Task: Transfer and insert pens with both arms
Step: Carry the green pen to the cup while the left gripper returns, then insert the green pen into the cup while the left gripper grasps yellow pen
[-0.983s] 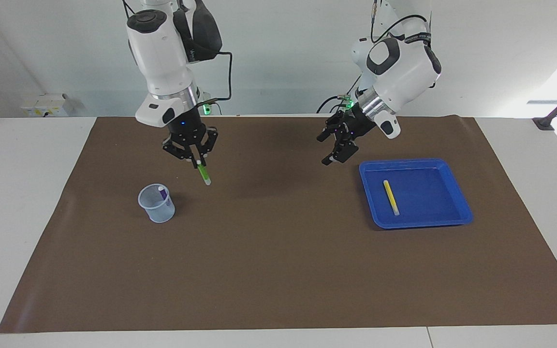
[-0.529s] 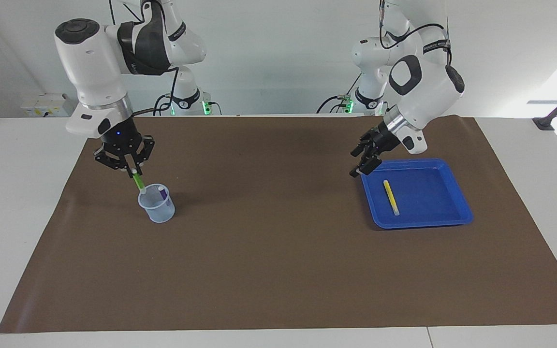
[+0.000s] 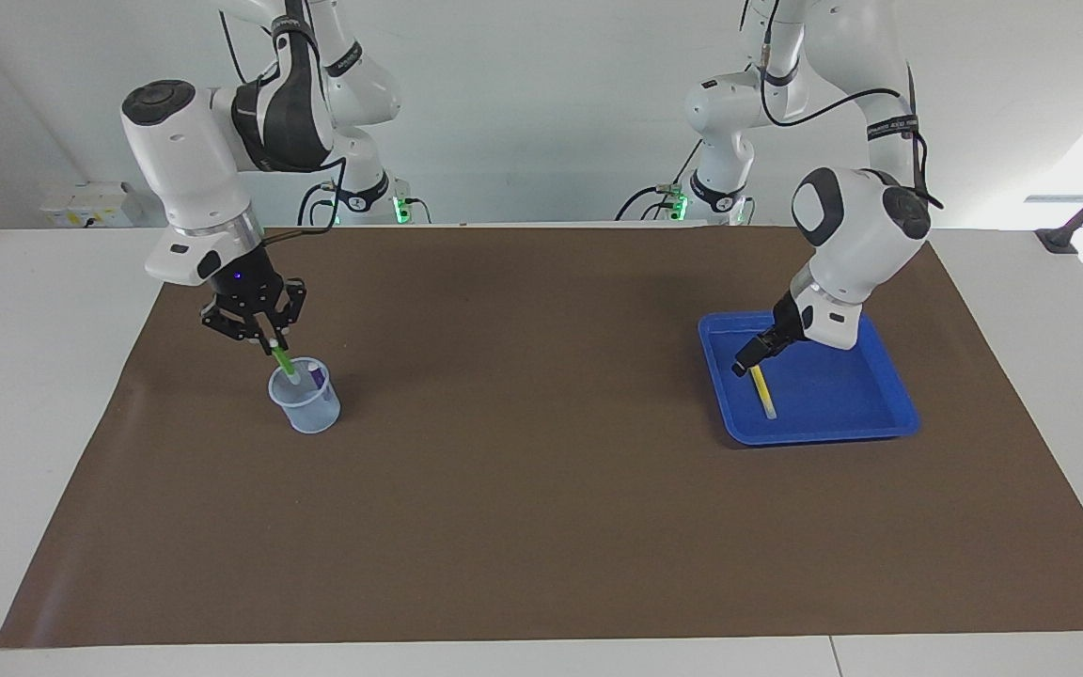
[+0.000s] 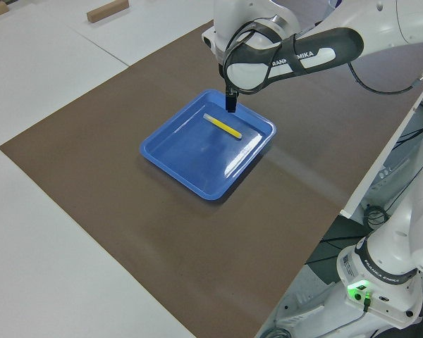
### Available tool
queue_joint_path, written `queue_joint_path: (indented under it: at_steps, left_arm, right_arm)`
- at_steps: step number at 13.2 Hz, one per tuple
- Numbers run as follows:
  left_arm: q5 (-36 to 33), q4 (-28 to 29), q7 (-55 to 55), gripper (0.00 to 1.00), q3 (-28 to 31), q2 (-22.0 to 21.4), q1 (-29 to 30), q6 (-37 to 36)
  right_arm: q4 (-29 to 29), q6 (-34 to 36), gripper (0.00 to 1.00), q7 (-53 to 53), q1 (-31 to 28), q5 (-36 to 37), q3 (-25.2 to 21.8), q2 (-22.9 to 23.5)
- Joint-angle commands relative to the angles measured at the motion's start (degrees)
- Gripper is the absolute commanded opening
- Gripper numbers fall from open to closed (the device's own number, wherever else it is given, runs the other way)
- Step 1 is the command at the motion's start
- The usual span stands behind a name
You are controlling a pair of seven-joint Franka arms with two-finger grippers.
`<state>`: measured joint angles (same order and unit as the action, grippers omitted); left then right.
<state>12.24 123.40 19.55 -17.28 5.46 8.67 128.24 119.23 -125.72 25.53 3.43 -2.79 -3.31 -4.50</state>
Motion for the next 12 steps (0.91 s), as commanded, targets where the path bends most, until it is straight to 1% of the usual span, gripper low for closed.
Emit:
queue_joint_path:
  at_steps: [1,2,3,4,5,7,8,11,12]
  left_arm:
    - [-7.29,-0.44,-11.95,1.00,-0.21,2.62,1.61,1.57]
    - [-8.97,-0.44,-14.25,1.00,-0.21,3.58,1.44,1.75]
    - [-11.33,-0.61,-15.49,0.98,-0.21,4.20,1.09,1.92]
    - [-14.23,-0.62,-15.59,0.92,-0.21,5.25,1.00,2.79]
    - [-15.04,-0.62,-15.59,0.88,-0.30,5.70,1.00,3.24]
    - [-15.14,-0.62,-15.59,0.84,-0.30,6.58,0.82,3.94]
    - [-15.22,-0.62,-15.68,0.81,-0.30,6.67,0.74,4.03]
    - [-15.93,-0.62,-15.59,0.80,-0.30,7.98,-0.58,4.82]
    - [-15.93,-0.62,-15.68,0.77,-0.30,7.98,-0.58,4.83]
  right_arm:
    - [4.85,-3.47,0.00,1.19,0.08,-2.13,-0.47,-2.01]
    - [5.65,-4.26,0.00,1.53,0.08,-2.14,-0.65,-2.01]
    - [6.44,-4.97,0.00,2.32,0.08,-2.14,-1.08,-2.01]
    - [7.14,-5.32,0.00,3.20,0.08,-2.14,-1.78,-2.01]
    - [8.20,-6.28,0.00,4.34,0.08,-2.14,-2.14,-2.01]
    - [10.66,-9.88,0.00,5.75,0.08,-2.14,-2.23,-2.01]
    - [11.02,-10.50,0.00,5.76,0.08,-2.14,-2.23,-2.01]
    - [11.98,-11.91,0.00,5.76,0.17,-2.14,-2.23,-1.65]
    - [12.51,-12.00,0.00,5.76,0.17,-2.14,-2.23,-1.74]
